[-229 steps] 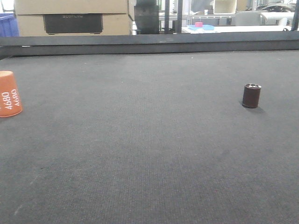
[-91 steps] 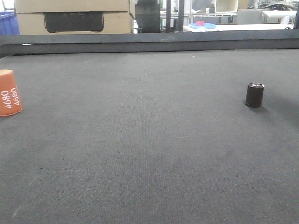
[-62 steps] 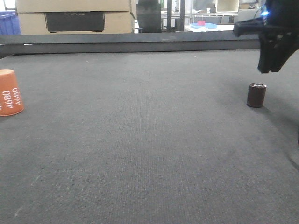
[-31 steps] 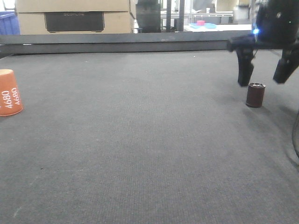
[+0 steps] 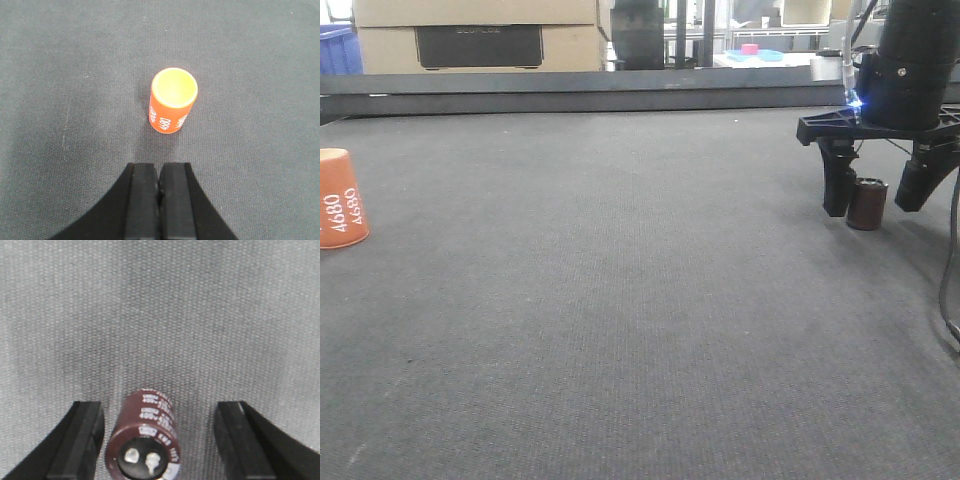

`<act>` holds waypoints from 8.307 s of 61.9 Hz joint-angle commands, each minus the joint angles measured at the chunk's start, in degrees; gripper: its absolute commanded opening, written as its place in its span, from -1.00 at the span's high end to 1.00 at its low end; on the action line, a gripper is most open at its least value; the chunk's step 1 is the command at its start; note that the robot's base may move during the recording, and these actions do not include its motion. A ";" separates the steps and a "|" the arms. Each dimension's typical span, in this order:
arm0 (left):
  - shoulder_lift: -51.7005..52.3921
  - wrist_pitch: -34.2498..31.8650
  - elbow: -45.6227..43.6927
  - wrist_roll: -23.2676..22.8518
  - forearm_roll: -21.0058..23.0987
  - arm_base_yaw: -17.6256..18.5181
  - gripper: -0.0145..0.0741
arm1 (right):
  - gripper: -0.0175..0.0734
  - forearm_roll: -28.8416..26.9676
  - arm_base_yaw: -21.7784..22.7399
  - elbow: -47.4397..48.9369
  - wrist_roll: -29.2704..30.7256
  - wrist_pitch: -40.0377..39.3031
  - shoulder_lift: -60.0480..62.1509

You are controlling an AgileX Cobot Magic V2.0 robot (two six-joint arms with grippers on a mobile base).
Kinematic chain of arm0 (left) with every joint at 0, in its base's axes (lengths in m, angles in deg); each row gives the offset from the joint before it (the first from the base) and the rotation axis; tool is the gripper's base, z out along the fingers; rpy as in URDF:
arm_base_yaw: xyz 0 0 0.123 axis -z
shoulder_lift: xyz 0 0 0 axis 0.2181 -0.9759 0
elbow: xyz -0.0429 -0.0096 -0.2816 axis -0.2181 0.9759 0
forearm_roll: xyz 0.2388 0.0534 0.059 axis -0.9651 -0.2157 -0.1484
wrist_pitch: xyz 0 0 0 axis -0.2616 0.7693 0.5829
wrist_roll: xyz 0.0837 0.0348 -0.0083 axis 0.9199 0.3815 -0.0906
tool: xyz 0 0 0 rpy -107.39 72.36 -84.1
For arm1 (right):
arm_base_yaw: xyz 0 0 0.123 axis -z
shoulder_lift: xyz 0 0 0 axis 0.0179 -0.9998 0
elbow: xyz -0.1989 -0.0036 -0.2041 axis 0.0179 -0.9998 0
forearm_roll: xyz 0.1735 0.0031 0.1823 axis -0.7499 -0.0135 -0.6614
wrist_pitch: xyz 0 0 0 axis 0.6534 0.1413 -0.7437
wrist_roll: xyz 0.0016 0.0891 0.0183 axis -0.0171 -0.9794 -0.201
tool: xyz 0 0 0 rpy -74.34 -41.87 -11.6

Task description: Place cylindrical capacitor in blue bin on shelf

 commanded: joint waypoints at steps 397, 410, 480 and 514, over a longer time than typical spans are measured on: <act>34.88 -33.81 18.35 1.51 6.51 8.25 0.92 | 0.98 1.73 -0.09 -60.86 -0.10 -52.67 94.21; 34.88 -33.81 18.35 1.51 6.51 8.25 0.92 | 0.98 1.73 -0.09 -60.86 -0.10 -52.67 94.21; 34.92 -33.83 18.35 1.51 6.51 8.25 0.92 | 0.98 1.73 -0.09 -60.86 -0.10 -52.67 94.21; 34.92 -33.83 18.35 1.51 6.51 8.25 0.92 | 0.98 1.73 -0.09 -60.86 -0.10 -52.67 94.21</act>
